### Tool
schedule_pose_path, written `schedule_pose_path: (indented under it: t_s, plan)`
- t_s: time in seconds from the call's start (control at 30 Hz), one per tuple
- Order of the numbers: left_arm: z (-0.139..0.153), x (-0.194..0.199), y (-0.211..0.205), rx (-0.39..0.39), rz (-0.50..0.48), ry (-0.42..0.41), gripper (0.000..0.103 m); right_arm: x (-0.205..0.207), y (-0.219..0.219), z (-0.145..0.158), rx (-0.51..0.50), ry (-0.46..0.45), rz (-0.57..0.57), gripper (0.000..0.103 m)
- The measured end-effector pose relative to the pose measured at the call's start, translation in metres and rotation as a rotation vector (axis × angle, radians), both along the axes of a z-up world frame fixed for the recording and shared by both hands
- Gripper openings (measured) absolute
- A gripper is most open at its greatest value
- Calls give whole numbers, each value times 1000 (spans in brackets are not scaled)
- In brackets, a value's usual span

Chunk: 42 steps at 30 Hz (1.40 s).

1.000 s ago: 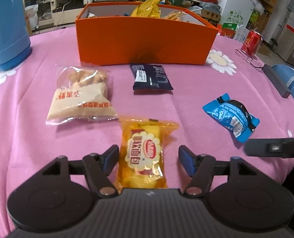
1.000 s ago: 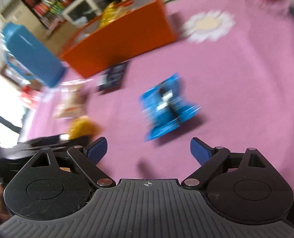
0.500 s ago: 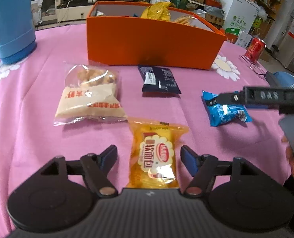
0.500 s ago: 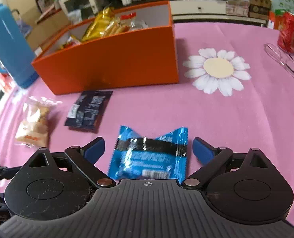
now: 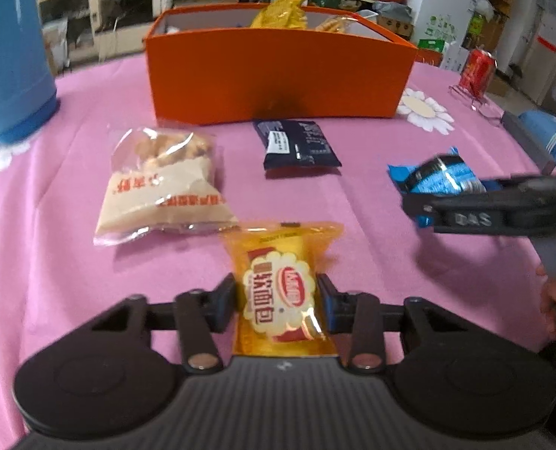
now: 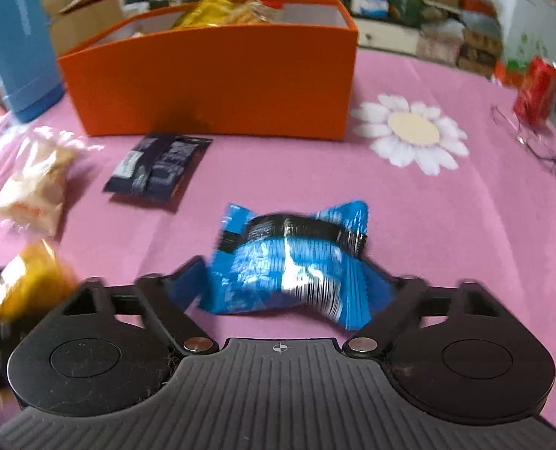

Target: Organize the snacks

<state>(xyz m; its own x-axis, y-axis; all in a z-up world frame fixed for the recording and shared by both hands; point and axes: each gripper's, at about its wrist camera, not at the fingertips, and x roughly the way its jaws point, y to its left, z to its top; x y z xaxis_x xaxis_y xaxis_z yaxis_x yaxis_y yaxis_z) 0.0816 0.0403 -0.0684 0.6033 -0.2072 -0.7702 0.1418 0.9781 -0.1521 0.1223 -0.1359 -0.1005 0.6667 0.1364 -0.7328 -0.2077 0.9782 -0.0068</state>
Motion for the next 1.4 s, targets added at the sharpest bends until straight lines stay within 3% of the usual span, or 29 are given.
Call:
schedule_pose_path:
  t_s: [0.03,0.07,0.13,0.2,0.3,0.33,0.43,0.57,0.73,0.8,0.87,0.93,1.03,1.23,1.37,1.4]
  plan:
    - [1,-1,4,-34,6,10,37,-3,-3,2,6,2,4,48]
    - [3,-3,7,-60,17,14,37,-5,-9,5,33,9,5,35]
    - [10,-8,9,-73,34,2,37,-12,-23,13,98,24,0,27]
    - [17,-11,6,-69,28,-13,37,-21,-33,22,145,18,-4,22]
    - [17,-11,0,-40,29,-8,37,-27,-38,24,131,12,4,22]
    - [15,-11,-2,-26,28,-1,37,-27,-39,22,132,13,1,24]
    - [5,-7,-6,-4,28,31,37,-24,-44,15,154,48,-25,52]
    - [1,-5,-11,16,21,23,39,-27,-46,21,187,16,-61,88]
    - [0,-1,-11,11,14,17,39,-20,-21,14,112,51,-61,91]
    - [0,-2,-10,7,8,15,39,-16,-13,0,48,75,-68,85]
    - [0,-2,-9,-4,4,14,37,-22,-8,-4,-9,12,-31,70]
    - [2,-1,-7,-26,3,16,35,-24,-12,0,-1,1,-17,47]
    - [11,-1,-2,-108,-2,4,35,-22,-26,9,51,19,-11,30]
    - [33,-1,-5,-126,-3,-45,35,-27,-41,24,127,6,-20,18]
    - [25,0,-7,-112,6,-13,35,-29,-38,23,100,-11,-12,19]
    - [22,0,-7,-108,8,-1,35,-29,-40,22,113,-6,-15,23]
